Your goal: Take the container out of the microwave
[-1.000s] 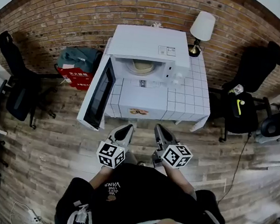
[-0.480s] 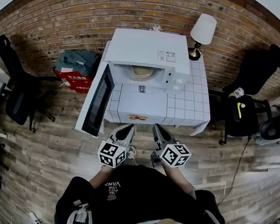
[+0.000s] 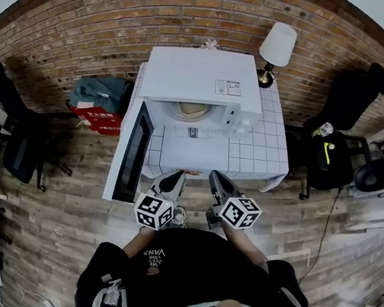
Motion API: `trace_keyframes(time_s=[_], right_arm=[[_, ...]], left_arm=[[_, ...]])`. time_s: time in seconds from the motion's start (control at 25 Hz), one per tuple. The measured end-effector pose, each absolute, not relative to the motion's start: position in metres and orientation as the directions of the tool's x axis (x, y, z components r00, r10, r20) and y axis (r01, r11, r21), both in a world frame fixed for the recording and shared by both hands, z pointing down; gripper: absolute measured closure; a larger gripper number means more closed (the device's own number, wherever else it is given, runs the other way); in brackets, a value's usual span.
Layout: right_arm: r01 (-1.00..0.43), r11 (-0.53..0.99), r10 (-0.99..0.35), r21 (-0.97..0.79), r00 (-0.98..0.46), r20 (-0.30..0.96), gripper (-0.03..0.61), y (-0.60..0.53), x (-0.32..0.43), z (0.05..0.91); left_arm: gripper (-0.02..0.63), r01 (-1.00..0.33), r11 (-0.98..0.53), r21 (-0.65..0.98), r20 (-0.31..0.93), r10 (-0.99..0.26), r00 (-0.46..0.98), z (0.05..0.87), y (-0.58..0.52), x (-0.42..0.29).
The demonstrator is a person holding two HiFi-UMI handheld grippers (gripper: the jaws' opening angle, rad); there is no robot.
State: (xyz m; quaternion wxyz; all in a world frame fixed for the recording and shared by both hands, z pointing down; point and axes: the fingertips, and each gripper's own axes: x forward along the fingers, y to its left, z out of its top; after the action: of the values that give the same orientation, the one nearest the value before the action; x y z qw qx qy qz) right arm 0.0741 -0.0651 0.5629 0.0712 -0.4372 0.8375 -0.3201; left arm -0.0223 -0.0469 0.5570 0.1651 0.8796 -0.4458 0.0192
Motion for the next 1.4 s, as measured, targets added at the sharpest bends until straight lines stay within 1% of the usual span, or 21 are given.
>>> trace_keyframes(time_s=[0.48,0.92,1.12,1.4], right_arm=[[-0.704,0.374,-0.797,-0.603,-0.577,0.179,0.574,-0.116,0.053,0.568],[-0.720,0.318,-0.823,-0.617,-0.532,0.197,0.574,-0.140,0.043,0.578],[-0.725,0.302,-0.828,-0.619,-0.522,0.207,0.574,-0.149,0.041,0.580],[-0.724,0.323,-0.805,-0.609,-0.548,0.225,0.574,-0.170,0.032,0.584]], left_arm=[[0.601,-0.756,-0.587,0.291,0.175,-0.744,0.645,0.562,-0.097,-0.038],[0.602,-0.716,-0.625,0.310,0.188,-0.698,0.691,0.572,-0.115,-0.045],[0.601,-0.715,-0.625,0.314,0.199,-0.693,0.693,0.575,-0.122,-0.049],[0.601,-0.736,-0.596,0.321,0.199,-0.717,0.668,0.577,-0.141,-0.055]])
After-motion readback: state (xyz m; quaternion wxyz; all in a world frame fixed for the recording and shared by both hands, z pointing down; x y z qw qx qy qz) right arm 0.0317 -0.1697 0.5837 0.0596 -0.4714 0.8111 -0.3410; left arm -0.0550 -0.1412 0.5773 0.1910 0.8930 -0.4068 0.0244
